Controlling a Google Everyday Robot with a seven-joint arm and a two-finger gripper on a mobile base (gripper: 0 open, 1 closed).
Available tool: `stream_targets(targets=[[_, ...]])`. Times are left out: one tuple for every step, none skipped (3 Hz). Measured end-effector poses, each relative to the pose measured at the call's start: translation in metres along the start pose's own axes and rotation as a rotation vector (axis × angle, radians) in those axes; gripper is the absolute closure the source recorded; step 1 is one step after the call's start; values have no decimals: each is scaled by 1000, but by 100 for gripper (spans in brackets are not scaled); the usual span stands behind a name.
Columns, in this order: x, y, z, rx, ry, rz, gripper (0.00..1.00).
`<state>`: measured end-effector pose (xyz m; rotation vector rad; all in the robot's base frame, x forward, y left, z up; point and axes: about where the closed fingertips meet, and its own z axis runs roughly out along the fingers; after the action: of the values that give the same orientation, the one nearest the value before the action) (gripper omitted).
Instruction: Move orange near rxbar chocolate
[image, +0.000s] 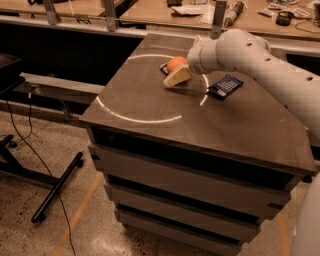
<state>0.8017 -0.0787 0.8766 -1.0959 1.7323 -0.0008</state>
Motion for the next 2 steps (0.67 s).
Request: stream_targets(targets=[[-1,-15,-16,10,-18,26,0],[0,-30,-37,14,-19,52,0]])
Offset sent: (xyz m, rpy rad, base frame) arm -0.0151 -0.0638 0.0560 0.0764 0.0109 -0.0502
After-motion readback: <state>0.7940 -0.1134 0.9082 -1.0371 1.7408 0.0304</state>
